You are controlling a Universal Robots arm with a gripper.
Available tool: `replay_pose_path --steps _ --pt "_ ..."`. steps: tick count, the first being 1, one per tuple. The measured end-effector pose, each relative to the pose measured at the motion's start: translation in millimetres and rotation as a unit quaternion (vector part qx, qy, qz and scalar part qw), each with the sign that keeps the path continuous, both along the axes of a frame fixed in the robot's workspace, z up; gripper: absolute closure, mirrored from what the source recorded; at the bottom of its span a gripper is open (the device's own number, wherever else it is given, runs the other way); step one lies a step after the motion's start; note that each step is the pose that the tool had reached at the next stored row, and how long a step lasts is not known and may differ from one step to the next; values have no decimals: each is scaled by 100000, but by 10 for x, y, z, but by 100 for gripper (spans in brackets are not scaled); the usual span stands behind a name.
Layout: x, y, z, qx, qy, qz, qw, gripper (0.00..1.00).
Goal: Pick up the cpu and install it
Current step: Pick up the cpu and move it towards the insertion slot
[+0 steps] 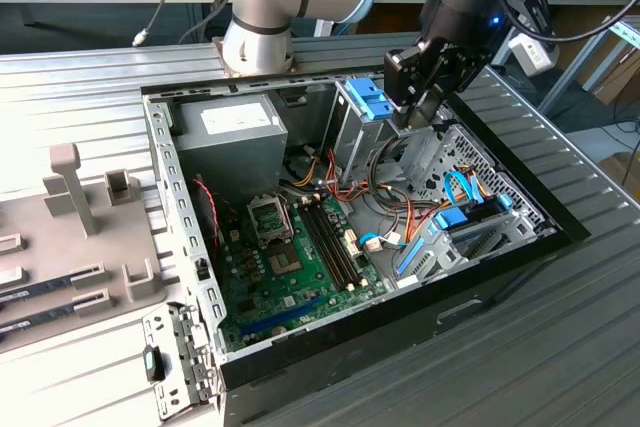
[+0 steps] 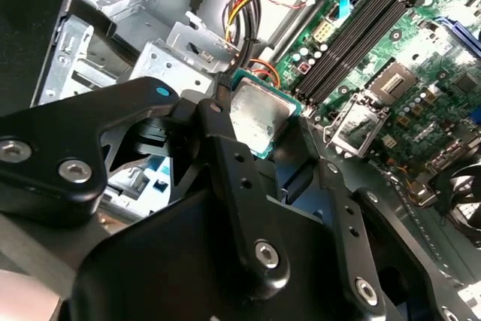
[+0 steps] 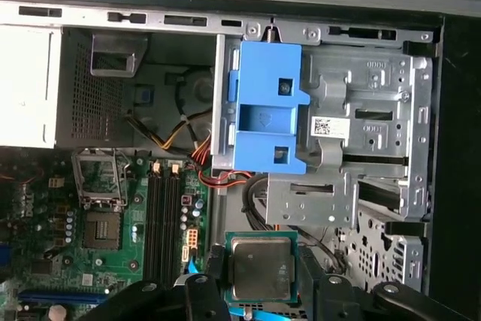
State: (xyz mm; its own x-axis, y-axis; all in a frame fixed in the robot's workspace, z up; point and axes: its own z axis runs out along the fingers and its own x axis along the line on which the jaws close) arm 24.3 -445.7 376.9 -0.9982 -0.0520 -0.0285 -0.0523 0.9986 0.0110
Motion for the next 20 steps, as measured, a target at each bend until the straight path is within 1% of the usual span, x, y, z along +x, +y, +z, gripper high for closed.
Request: replay_pose_path --steps 9,12,16,20 --pt "-51 -96 -15 -1 -1 3 100000 53" --pt "-71 -152 -22 -3 0 1 100000 53" --pt "-87 -207 -30 4 -1 1 100000 53" --pt "-119 -272 -38 -4 -2 -4 100000 53"
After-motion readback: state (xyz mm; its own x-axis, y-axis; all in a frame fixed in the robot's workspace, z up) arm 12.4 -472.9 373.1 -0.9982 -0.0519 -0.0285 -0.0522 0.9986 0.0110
